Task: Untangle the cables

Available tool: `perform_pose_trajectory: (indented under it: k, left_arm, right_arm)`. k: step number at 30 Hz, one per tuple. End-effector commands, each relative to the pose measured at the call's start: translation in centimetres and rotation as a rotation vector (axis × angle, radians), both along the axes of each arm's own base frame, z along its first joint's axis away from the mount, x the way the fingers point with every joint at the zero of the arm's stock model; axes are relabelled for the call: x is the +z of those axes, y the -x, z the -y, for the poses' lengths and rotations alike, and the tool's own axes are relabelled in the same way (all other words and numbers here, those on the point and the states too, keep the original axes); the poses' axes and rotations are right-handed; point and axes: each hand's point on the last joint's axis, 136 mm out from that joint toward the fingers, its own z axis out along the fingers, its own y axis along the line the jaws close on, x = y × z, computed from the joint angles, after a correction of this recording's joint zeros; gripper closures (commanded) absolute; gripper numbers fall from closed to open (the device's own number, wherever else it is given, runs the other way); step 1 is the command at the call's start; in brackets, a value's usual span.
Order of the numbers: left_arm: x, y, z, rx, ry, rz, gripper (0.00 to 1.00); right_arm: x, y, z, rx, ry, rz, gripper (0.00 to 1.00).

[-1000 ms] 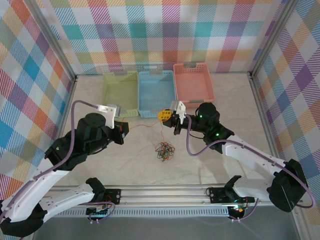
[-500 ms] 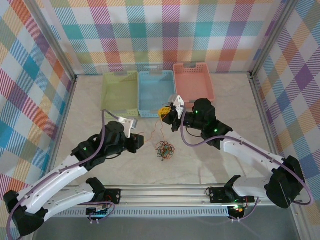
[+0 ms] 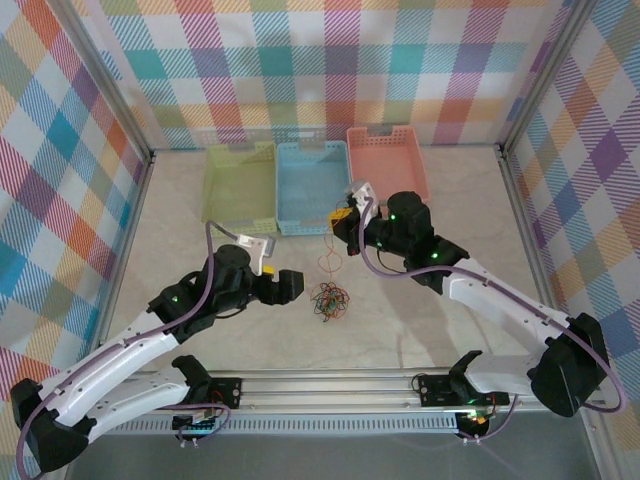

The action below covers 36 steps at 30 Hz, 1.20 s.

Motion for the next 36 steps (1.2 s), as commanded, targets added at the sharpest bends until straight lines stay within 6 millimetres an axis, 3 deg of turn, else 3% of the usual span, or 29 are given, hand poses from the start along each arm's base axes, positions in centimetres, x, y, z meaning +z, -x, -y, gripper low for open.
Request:
perform_pose_trajectory:
  k: [1,11,18,24,31,36]
  left_arm:
    - [-0.3,0.5,1.4,-0.070,0.050,-0.012,0.11]
    - [-0.2,-1.5,5.8,-0.167,0.105,-0.004,0.15]
    - [0.9,-4.3,7.8,-0.177,0.053,0.054,0.16]
    - [0.2,-6.0,8.8,-0.174,0.004,0.068,0.21]
    - [-0.4,-7.0,9.5,-0.175,-0.013,0.076,0.41]
    - [-0.7,-6.9,10.1,-0.207,-0.006,0.076,0.71]
  right_arm:
    - [0.9,-0.3,0.2,-0.027,-0.045,-0.029,1.00]
    - [1.1,-0.1,-0.1,-0.008,-0.070,-0.054,1.00]
    - [1.2,0.4,-0.6,0.027,-0.082,-0.061,1.00]
    - [1.7,0.8,-0.8,0.053,-0.098,-0.063,1.00]
    - [1.9,1.1,-0.9,0.068,-0.099,-0.068,1.00]
    - [1.9,1.2,-0.8,0.069,-0.092,-0.065,1.00]
